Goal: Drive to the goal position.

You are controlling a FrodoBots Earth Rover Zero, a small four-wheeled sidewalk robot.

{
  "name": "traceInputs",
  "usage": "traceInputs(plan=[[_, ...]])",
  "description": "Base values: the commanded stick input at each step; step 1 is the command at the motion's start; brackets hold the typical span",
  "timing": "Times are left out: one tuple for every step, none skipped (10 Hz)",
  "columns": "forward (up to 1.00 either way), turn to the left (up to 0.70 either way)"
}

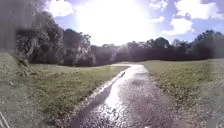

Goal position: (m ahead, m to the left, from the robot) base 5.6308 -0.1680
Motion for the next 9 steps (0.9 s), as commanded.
traceInputs(plan=[[0.00,-0.05],[0.00,0.00],[0.00,0.00],[0.00,0.00],[0.00,0.00],[0.00,0.00],[0.00,0.00],[0.17,0.00],[0.61,0.00]])
